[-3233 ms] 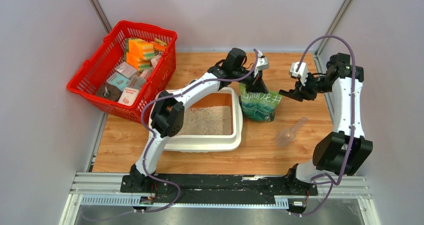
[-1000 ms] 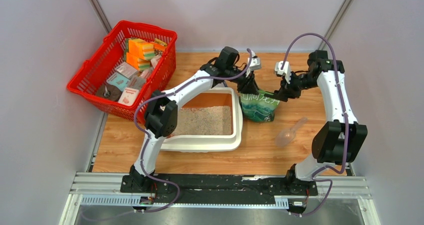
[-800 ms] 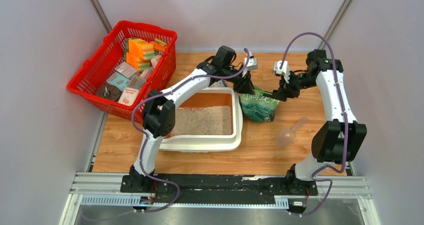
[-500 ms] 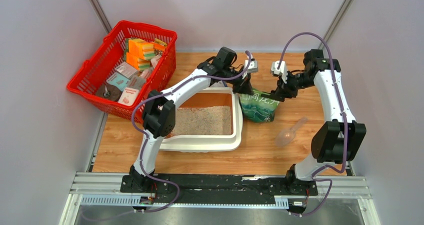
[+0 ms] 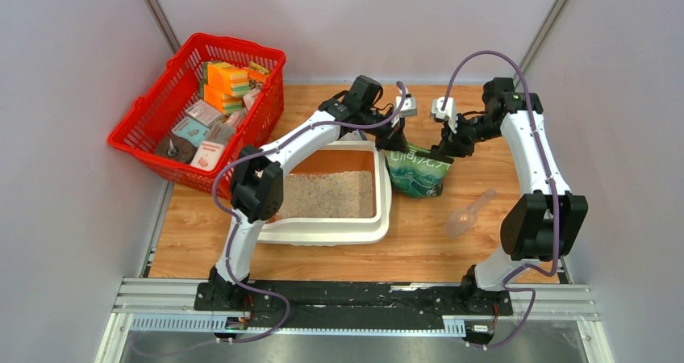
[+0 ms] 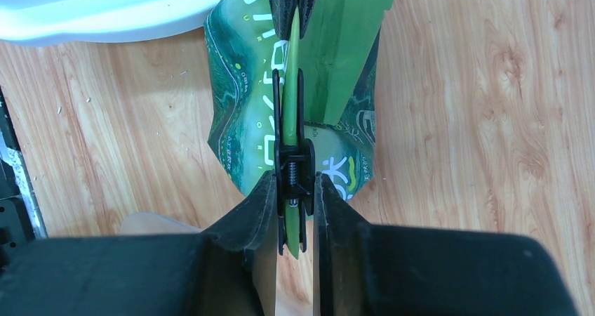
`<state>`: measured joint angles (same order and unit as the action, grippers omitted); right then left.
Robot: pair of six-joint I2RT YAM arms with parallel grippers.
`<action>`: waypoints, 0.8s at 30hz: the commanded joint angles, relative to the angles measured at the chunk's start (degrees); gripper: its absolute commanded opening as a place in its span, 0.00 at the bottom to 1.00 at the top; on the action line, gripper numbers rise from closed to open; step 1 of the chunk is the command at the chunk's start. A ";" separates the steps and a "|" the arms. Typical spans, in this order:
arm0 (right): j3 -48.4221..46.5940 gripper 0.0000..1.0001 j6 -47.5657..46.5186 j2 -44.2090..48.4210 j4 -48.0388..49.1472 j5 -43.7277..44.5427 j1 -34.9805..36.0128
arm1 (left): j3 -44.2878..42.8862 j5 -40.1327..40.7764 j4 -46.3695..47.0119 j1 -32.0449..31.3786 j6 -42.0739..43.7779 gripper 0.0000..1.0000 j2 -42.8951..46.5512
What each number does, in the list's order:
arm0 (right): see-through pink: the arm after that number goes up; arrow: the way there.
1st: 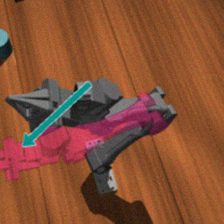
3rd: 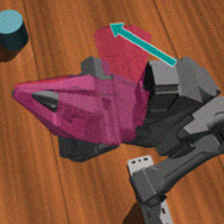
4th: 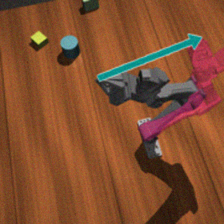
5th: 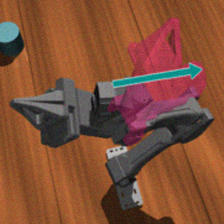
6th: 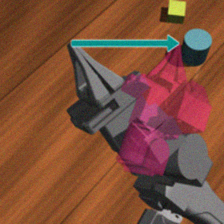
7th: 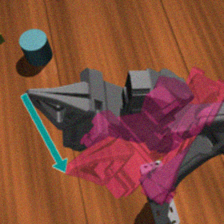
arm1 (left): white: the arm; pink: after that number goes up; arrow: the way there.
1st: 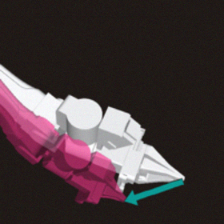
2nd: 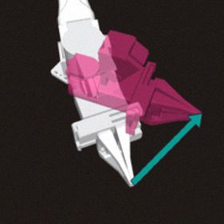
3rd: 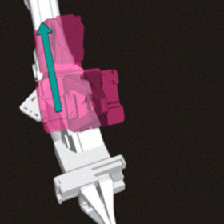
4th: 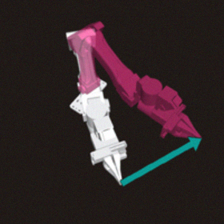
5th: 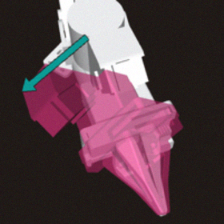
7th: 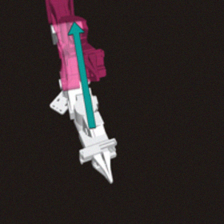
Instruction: Fill the litter box with clean litter
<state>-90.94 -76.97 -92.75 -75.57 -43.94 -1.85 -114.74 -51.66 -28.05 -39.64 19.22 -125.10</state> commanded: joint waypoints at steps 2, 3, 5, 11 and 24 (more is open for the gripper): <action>-0.12 0.05 2.26 -1.12 -9.42 -2.03 1.50 | -3.56 0.24 1.60 0.35 -0.15 0.14 1.87; -0.29 0.12 2.44 -1.12 -9.42 -1.24 1.50 | -3.56 0.42 1.60 0.44 -0.15 0.19 2.14; -1.08 0.33 3.31 -1.03 -9.86 -0.18 1.41 | -3.56 1.03 1.86 0.53 -0.33 0.31 2.58; -6.35 0.50 9.37 2.04 -10.39 1.31 0.97 | -3.74 2.79 2.30 1.93 -2.87 0.60 5.56; -3.83 1.00 51.74 10.65 17.94 15.52 1.06 | 2.85 27.12 -6.74 3.51 -1.56 0.69 23.30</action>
<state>-97.36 -48.97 -86.35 -73.12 -39.16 -0.86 -113.30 -34.79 -30.41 -36.18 16.82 -110.04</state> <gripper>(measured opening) 0.997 0.688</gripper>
